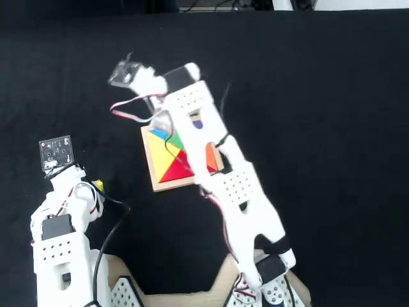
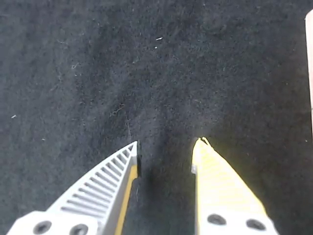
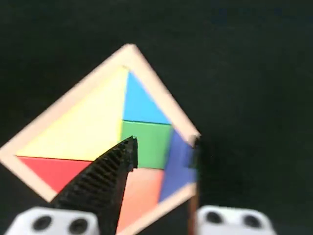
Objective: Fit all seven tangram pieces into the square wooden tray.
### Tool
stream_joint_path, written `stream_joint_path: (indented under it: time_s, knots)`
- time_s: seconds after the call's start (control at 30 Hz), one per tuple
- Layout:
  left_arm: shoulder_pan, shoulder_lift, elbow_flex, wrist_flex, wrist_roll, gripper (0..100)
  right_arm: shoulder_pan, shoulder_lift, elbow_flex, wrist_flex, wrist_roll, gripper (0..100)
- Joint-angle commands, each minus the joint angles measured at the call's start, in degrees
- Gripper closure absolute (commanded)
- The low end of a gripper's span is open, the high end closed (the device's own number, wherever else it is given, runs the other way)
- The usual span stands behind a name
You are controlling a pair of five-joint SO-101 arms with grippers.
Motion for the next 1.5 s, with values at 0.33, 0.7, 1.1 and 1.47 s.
stream_joint_path:
  time_s: [0.33, 0.7, 1.1, 1.47]
  knots:
    - [-0.4, -0.4, 0.9, -3.5, 0.0, 81, 8.2, 12.3, -5.1, -18.8, 0.3, 98.8]
    - [-0.4, -0.4, 0.8, -3.5, 0.0, 81, 10.2, 13.4, -9.4, -7.6, 0.6, 98.8]
    - [-0.3, -0.4, 1.0, -3.6, 0.0, 81, 10.6, 14.3, -19.1, -0.8, 0.4, 98.8]
    - [-0.4, -0.4, 1.1, -3.6, 0.0, 81, 10.8, 20.5, -20.3, -2.1, 0.7, 98.8]
